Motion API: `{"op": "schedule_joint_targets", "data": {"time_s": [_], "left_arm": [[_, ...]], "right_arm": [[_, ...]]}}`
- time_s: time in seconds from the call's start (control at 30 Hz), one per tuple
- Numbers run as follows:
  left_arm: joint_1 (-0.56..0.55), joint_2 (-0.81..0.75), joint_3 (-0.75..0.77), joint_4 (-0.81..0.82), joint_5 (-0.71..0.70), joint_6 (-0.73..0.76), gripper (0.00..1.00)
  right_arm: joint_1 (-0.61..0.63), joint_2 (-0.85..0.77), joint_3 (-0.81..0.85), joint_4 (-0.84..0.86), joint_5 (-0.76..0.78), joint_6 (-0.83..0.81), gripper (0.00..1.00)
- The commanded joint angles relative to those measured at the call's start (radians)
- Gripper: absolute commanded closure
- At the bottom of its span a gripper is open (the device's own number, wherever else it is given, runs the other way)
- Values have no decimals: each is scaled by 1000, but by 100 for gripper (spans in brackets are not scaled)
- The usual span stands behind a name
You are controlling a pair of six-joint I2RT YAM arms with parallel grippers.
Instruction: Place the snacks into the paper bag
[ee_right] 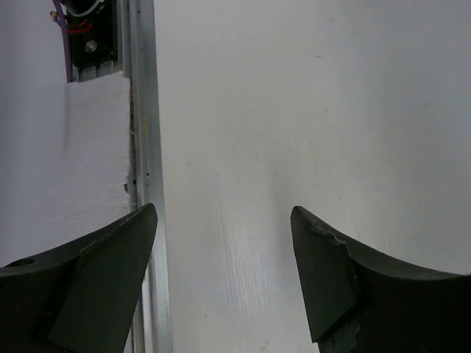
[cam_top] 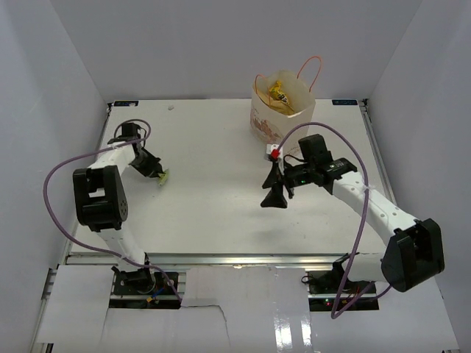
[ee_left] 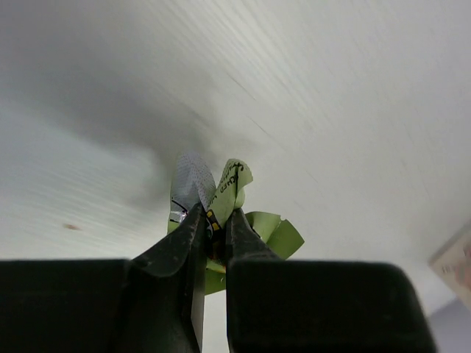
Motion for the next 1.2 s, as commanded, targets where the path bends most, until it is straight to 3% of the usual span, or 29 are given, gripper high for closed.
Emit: {"op": "schedule_joint_targets", "data": {"time_s": [0.0,0.17,0.27,0.37,0.53,0.93,1.03,1.17], "left_arm": [[-141,-139,-104,218,347,-54,96],[-303,-213,-222,386,425,-203,95],[-379,-221,-239,442,439,-284,94],[-430,-230,-231,453,436,-312,94],[-447,-259,-243,465,444,-344,93],[-484,-281,-262,502,478,-389,92],[-489,-285,-265,508,490,-401,92],[-489,-304,-279,514,498,-412,88]], "right_arm": [[80,64,53,164,107,245,21],[160,242,169,342,308,763,21],[180,335,217,388,330,963,18],[192,377,248,409,316,1043,16],[200,400,240,403,344,1043,16],[225,471,289,405,411,1043,28],[225,483,298,391,459,1028,37],[223,483,305,370,505,996,60]]}}
